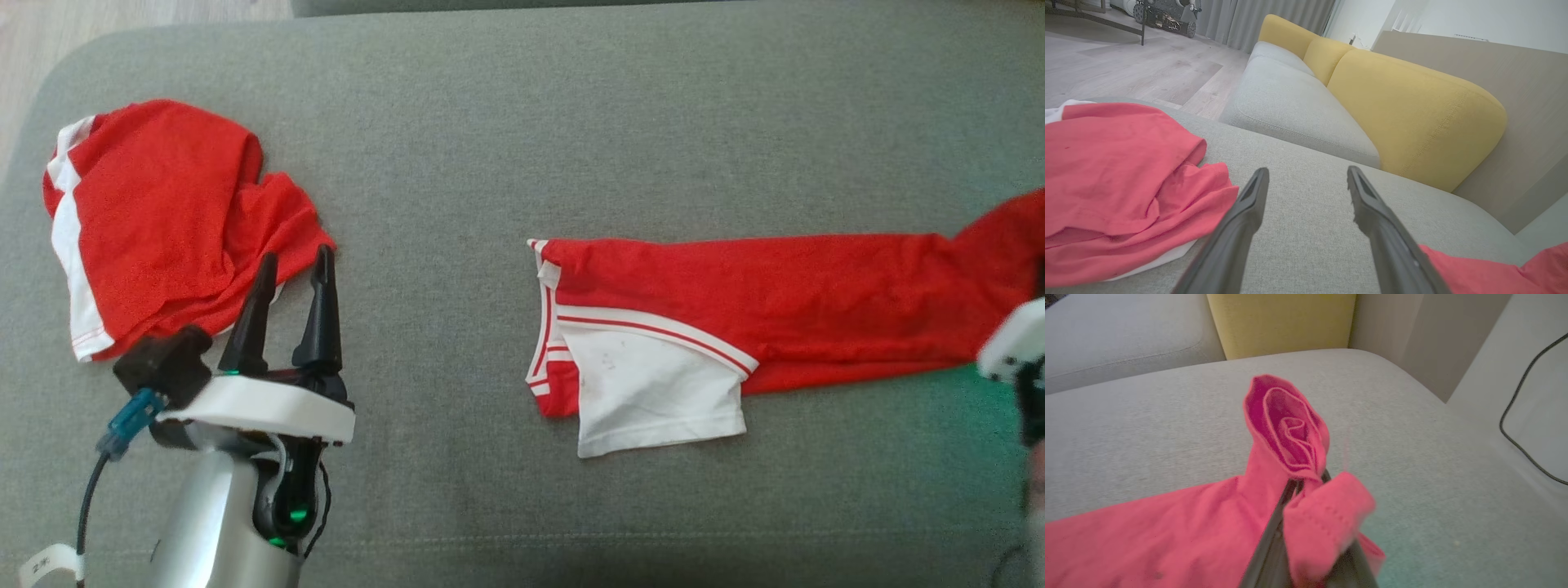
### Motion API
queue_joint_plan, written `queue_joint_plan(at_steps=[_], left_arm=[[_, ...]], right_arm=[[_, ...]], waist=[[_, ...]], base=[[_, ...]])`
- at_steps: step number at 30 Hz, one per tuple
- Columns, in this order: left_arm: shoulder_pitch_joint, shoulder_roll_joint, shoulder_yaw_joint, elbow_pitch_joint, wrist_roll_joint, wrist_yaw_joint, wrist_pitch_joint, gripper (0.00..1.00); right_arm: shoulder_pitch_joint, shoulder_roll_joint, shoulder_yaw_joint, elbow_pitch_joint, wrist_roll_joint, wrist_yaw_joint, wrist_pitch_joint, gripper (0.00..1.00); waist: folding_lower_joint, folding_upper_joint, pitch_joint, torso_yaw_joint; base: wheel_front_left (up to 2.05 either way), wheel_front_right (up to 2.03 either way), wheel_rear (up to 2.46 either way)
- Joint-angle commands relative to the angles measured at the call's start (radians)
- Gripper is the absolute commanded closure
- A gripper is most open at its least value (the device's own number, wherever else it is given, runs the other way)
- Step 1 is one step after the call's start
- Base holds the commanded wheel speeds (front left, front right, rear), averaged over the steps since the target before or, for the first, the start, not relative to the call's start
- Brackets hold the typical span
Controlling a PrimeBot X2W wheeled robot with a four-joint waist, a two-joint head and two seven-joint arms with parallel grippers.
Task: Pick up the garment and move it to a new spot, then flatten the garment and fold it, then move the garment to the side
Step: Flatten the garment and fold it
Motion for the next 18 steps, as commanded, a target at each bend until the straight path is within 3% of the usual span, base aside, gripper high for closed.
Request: queue_joint_plan(at_steps=[1, 11, 18], left_arm=[[-0.02, 0.008, 0.033, -0.028, -0.003, 0.004, -0.012, 0.0], [0.016, 0.008, 0.031, -0.022, -0.019, 0.01, -0.012, 0.0], [0.024, 0.008, 0.017, -0.018, -0.027, 0.013, -0.012, 0.0]], right_arm=[[-0.037, 0.008, 0.028, -0.048, -0.005, 0.007, -0.005, 1.0], [-0.008, 0.168, 0.249, -0.277, 0.16, 0.007, 0.092, 1.0], [0.099, 0.209, 0.458, -0.509, 0.362, 0.007, 0.212, 1.0]], waist=[[0.0, -0.0001, -0.008, -0.004], [0.0, -0.0001, -0.064, -0.032], [0.0, -0.0001, -0.085, -0.029]], base=[[0.0, 0.0, 0.0], [0.0, 0.0, 0.0], [0.0, 0.0, 0.0]])
